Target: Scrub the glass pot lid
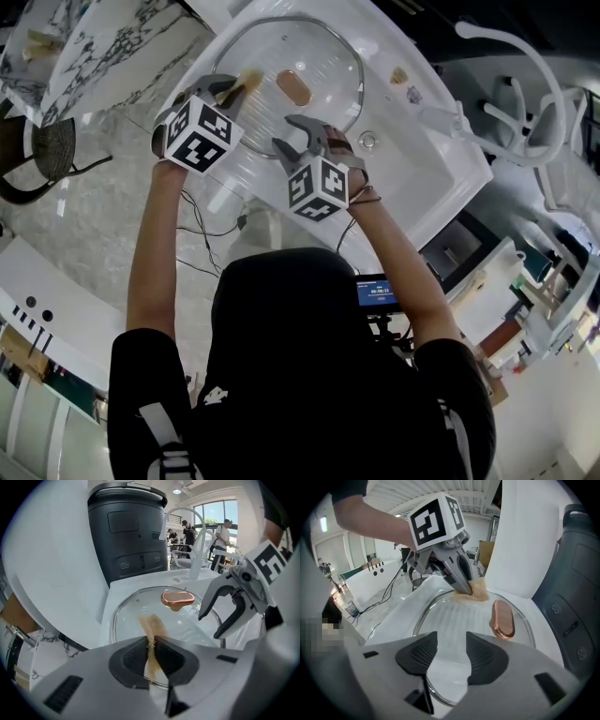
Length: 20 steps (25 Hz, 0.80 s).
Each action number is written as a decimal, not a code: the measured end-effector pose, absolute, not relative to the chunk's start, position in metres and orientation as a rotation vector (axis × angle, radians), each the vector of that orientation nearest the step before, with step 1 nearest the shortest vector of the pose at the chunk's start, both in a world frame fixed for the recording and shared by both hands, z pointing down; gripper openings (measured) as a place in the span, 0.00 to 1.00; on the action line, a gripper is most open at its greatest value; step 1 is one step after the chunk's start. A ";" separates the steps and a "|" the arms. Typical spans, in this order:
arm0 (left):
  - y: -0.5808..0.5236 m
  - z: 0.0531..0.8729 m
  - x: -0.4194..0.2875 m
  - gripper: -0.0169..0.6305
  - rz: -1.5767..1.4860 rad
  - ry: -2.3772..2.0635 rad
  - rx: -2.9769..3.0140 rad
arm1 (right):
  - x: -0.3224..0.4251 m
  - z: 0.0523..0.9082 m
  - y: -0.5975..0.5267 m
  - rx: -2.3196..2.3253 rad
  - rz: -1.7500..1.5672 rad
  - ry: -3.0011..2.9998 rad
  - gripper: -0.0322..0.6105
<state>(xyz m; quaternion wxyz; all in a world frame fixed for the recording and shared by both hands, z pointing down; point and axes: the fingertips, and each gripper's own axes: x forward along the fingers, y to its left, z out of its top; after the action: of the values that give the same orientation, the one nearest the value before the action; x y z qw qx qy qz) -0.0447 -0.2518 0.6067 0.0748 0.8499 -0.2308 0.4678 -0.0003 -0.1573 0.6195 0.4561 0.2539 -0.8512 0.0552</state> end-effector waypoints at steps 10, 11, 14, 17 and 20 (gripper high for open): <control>-0.258 0.602 -0.048 0.06 1.371 -0.832 2.481 | 0.000 0.621 -0.158 0.610 0.161 -2.032 0.32; -0.257 0.600 -0.047 0.06 1.364 -0.838 2.483 | 0.000 0.621 -0.157 0.607 0.167 -2.022 0.32; -0.250 0.590 -0.048 0.06 1.315 -0.857 2.484 | -0.001 0.620 -0.155 0.609 0.190 -2.010 0.32; -0.245 0.576 -0.054 0.06 1.270 -0.904 2.482 | 0.002 0.619 -0.157 0.635 0.228 -1.985 0.28; -0.235 0.565 -0.061 0.06 1.249 -0.940 2.485 | 0.010 0.614 -0.157 0.665 0.310 -1.950 0.08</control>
<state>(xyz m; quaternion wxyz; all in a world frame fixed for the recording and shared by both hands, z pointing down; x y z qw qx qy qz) -0.0609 -0.2348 0.5650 0.1027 0.8421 -0.3184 0.4231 0.0097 -0.1570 0.6142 0.5046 0.2755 -0.8081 0.1284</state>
